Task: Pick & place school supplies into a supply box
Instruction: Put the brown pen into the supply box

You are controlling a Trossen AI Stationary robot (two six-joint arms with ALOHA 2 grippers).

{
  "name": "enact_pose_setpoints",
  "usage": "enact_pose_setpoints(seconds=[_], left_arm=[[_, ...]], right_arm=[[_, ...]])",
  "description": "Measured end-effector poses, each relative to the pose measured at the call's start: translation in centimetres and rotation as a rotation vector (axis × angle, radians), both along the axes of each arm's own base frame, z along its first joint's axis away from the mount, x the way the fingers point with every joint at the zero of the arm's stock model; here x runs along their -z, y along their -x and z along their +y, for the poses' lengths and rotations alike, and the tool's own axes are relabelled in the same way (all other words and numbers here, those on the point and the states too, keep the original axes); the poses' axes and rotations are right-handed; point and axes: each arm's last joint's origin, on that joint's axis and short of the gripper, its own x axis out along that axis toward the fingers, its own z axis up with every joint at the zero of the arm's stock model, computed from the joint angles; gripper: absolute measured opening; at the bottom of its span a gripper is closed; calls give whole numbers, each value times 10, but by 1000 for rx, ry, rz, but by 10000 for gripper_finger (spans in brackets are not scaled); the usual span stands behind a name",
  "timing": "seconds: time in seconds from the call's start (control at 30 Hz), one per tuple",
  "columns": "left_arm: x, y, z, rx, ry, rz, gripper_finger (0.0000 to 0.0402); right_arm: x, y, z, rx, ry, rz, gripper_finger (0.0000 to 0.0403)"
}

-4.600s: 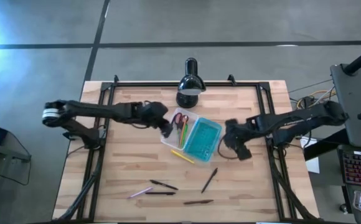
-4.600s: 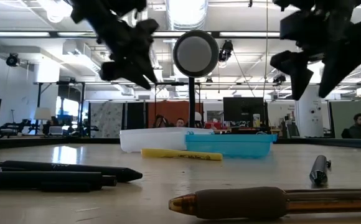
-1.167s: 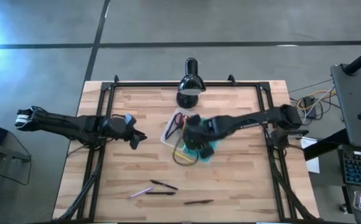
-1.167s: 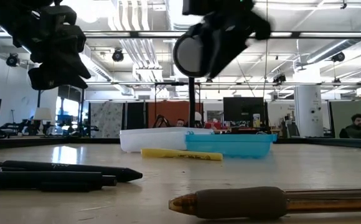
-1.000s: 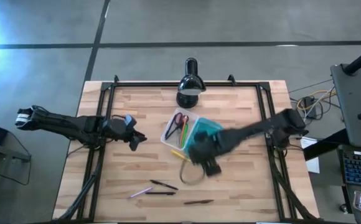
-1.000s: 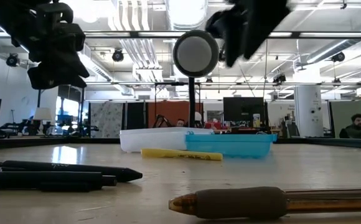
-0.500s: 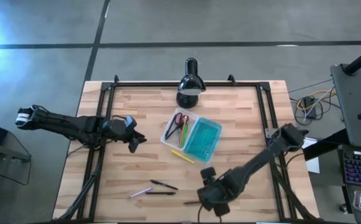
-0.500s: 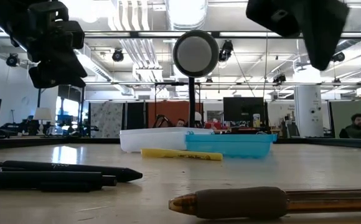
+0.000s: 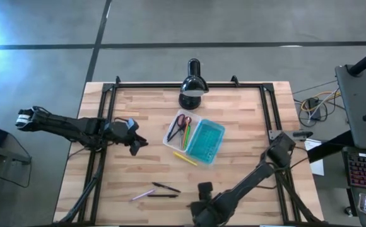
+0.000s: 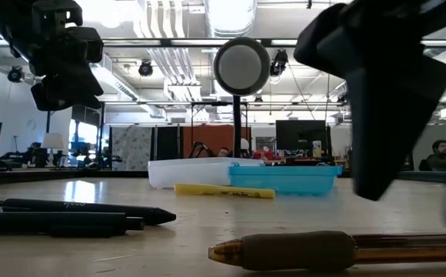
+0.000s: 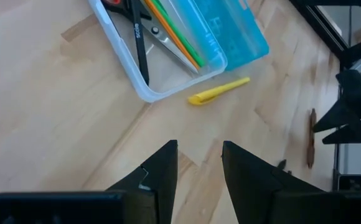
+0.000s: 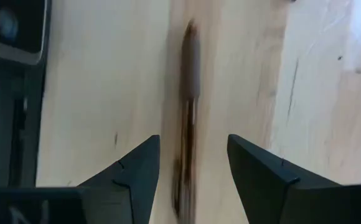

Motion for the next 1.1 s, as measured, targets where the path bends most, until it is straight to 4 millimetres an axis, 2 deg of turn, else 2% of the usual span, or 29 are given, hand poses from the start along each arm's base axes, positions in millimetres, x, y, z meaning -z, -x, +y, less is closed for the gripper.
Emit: enact_pose_setpoints(seconds=[0.2,0.4,0.83,1.1], left_arm=[[0,0,0,9,7,5,110],[1,0,-1,26,10,17,110],[4,3,-1,45,-13,58,110],[5,3,-1,58,-30,60,110]], right_arm=[[7,-7,7,125,-42,-11,181],[16,-6,3,182,-45,11,160],[30,-10,-15,99,-111,138,94],[33,-17,-27,76,-101,145,48]])
